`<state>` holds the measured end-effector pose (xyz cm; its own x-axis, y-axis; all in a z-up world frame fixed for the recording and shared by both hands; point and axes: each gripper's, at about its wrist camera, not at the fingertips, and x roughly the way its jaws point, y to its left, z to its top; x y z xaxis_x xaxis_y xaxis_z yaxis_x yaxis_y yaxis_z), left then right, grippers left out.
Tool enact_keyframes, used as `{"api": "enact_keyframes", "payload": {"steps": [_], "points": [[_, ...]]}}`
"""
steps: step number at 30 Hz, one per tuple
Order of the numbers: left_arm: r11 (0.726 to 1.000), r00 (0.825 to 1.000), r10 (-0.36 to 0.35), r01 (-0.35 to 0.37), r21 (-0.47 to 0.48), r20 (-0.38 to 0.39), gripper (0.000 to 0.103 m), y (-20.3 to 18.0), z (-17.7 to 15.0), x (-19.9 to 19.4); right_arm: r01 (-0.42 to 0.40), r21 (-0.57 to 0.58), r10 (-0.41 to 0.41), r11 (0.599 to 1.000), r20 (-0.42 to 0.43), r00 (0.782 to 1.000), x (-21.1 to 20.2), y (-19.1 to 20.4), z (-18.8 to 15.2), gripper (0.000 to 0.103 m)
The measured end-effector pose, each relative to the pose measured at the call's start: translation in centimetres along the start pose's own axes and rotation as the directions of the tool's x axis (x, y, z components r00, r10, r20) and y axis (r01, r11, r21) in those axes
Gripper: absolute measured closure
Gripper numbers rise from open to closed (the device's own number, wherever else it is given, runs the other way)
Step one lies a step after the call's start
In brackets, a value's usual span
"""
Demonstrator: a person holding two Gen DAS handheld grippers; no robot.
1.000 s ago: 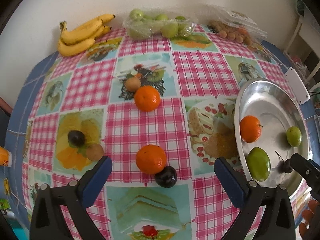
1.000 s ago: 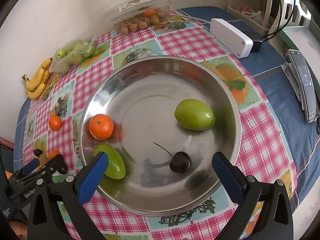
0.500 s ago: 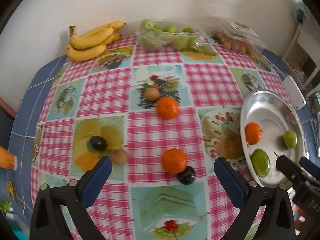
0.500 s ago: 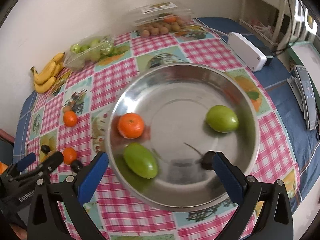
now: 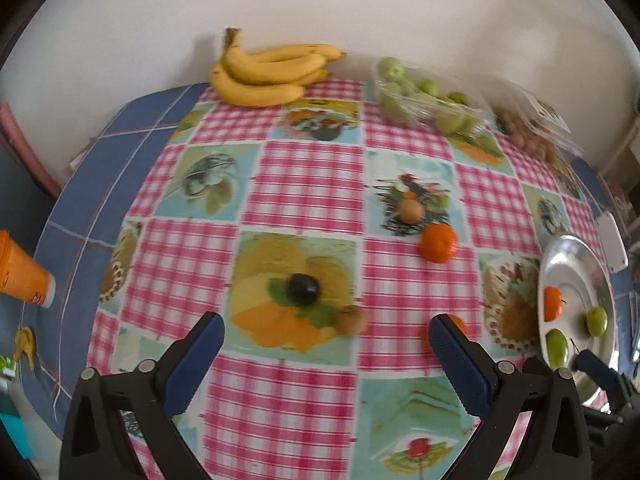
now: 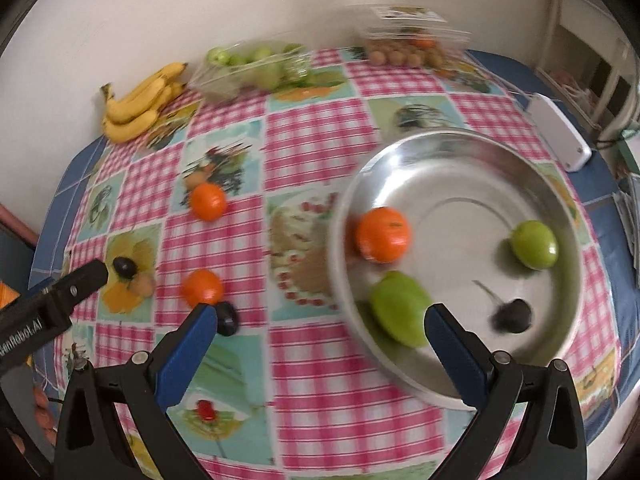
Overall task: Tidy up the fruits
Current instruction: 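Close the right gripper on another dark cherry while the left closes on the brown kiwi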
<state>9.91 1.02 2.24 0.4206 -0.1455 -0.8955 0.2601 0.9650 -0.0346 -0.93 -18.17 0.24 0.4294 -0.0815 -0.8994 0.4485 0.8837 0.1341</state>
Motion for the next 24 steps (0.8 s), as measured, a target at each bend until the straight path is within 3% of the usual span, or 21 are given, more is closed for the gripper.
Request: {"api": "enact_keyframes", "payload": {"steps": [10, 24], "points": [[0.993, 1.0, 0.009, -0.01, -0.114, -0.015, 0.0, 5.1, -0.2, 0.5, -0.066, -0.067, 0.064, 0.996, -0.038, 0.997, 1.8, 4.6, -0.4, 0.0], [0.992, 0.998, -0.06, 0.058, -0.11, -0.016, 0.0, 4.0, -0.1, 3.1, -0.092, -0.11, 0.082, 0.99, -0.09, 0.993, 4.3, 5.6, -0.6, 0.0]]}}
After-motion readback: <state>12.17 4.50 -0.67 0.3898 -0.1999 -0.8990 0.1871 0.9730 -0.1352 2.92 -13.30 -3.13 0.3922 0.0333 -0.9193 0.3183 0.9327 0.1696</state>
